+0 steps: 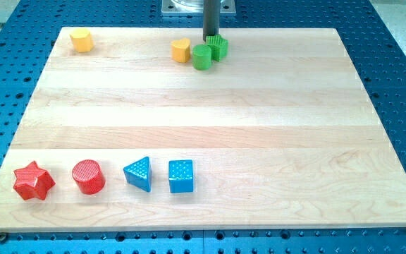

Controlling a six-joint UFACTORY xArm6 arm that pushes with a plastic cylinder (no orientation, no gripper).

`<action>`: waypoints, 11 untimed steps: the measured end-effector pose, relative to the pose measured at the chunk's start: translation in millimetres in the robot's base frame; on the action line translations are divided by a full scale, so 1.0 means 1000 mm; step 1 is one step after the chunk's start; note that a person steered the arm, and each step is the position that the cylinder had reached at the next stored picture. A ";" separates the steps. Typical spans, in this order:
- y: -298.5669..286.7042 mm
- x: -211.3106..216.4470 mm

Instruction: Move the heart into the hexagon

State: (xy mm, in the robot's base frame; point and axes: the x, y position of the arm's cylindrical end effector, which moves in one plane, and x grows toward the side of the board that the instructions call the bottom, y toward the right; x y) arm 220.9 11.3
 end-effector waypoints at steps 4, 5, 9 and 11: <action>-0.043 0.042; -0.101 0.068; -0.112 0.067; -0.217 0.080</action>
